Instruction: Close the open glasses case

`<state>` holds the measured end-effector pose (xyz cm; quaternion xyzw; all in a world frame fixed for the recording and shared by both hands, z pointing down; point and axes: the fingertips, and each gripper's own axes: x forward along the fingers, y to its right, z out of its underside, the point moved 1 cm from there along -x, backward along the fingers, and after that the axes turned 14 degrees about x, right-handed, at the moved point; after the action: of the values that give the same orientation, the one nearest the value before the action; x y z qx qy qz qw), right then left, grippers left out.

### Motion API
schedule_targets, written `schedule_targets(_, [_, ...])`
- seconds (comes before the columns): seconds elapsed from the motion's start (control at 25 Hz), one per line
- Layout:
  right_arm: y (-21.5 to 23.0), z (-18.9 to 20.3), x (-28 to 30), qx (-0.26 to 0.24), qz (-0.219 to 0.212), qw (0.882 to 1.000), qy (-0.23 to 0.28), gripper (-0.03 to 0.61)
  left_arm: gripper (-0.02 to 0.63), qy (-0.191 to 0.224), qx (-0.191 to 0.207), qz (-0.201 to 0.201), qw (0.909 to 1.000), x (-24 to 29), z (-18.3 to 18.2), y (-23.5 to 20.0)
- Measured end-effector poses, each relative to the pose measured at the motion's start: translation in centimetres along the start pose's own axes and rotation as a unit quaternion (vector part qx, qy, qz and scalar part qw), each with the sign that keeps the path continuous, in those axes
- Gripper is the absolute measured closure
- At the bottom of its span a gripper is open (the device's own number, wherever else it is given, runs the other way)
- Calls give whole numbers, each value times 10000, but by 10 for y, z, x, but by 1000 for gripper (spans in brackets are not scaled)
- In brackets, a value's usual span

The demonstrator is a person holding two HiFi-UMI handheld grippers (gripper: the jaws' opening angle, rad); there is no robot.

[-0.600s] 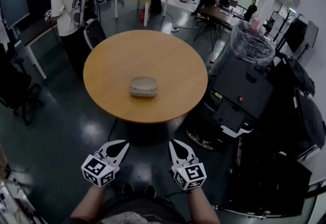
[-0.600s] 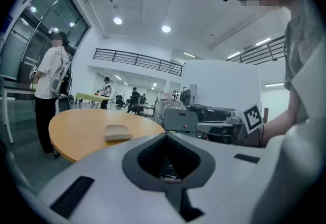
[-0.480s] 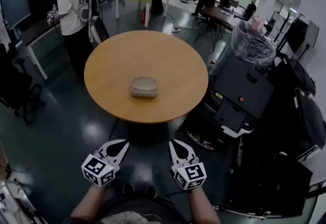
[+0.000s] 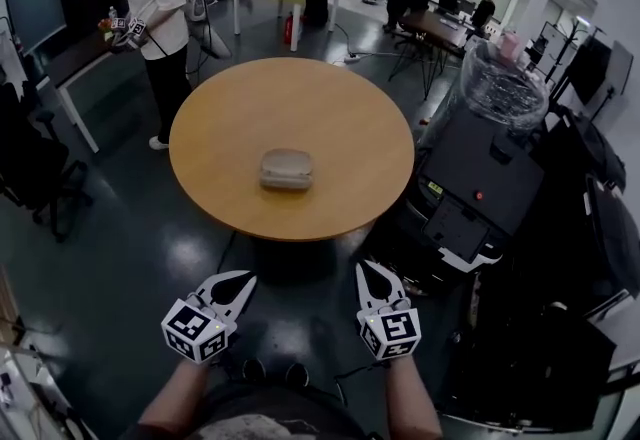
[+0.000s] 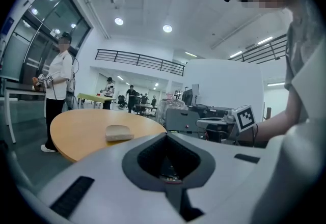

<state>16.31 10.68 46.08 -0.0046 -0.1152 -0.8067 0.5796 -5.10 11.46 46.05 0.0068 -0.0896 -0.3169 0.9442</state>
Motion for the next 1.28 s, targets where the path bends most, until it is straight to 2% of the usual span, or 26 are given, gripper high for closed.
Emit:
schedule_targets(0.12, [8, -9, -6, 99, 101, 9997, 190, 589, 606, -3, 9, -33, 10000, 2, -1, 0])
schedule_targets(0.24, [3, -10, -11, 309, -30, 9991, 301, 589, 606, -2, -17, -61, 10000, 6, -1, 0])
schedule_targets(0.52, [4, 11, -14, 497, -178, 9986, 79, 589, 606, -54, 30, -96, 9999, 17, 0, 6])
schedule_targets(0.8, [20, 20, -13, 449, -202, 9988, -86, 589, 606, -61, 52, -159, 9998, 23, 3, 9])
schedule_targets(0.96, [24, 20, -2, 518, -99, 9986, -80, 589, 606, -57, -45, -194, 9998, 28, 9, -7])
schedule_targets(1.28, [36, 16, 47, 509, 208, 9983, -183, 589, 606, -213, -252, -147, 9993, 63, 29, -72])
